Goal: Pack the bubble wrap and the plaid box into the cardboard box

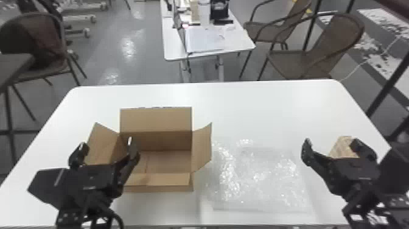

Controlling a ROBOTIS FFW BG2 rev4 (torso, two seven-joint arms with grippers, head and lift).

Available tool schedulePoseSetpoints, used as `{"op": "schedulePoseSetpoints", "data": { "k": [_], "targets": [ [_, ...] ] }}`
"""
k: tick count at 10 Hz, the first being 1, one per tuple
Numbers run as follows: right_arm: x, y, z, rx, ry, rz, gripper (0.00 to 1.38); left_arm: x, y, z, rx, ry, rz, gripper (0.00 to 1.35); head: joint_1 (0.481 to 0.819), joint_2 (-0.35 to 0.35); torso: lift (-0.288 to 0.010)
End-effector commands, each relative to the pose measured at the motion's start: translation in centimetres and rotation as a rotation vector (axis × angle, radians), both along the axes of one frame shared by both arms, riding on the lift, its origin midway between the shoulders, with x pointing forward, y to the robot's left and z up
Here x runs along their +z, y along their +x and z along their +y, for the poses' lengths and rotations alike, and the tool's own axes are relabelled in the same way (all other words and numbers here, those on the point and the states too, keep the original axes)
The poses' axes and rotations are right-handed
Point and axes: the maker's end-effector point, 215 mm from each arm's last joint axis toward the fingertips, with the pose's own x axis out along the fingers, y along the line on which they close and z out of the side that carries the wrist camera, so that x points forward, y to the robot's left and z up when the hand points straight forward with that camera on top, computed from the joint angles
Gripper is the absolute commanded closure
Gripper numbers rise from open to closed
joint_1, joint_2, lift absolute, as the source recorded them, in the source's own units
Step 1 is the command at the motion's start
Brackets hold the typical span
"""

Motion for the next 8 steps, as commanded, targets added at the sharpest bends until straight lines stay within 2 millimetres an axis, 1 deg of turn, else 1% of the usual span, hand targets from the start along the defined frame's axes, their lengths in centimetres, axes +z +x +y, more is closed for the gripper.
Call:
{"op": "schedulePoseSetpoints", "data": {
  "k": [1, 6, 7, 8],
  "targets": [
    [0.0, 0.0, 0.0, 0.0, 0.0, 0.0, 0.09, 0.0, 0.0, 0.0, 0.002, -0.002, 0.0, 0.16, 0.695, 0.068, -0.119],
    [0.0, 0.0, -0.1, -0.001, 0.001, 0.0, 0.09, 0.3, -0.1, 0.4, 0.006, -0.007, -0.011, 0.16, 0.695, 0.069, -0.119],
    [0.0, 0.0, 0.0, 0.0, 0.003, 0.0, 0.09, 0.0, -0.1, 2.3, 0.035, -0.032, -0.007, 0.16, 0.695, 0.069, -0.119],
    [0.0, 0.0, 0.0, 0.001, 0.005, 0.0, 0.09, -0.7, -0.1, 4.9, 0.058, -0.107, -0.005, 0.16, 0.695, 0.076, -0.119]
  ]
}}
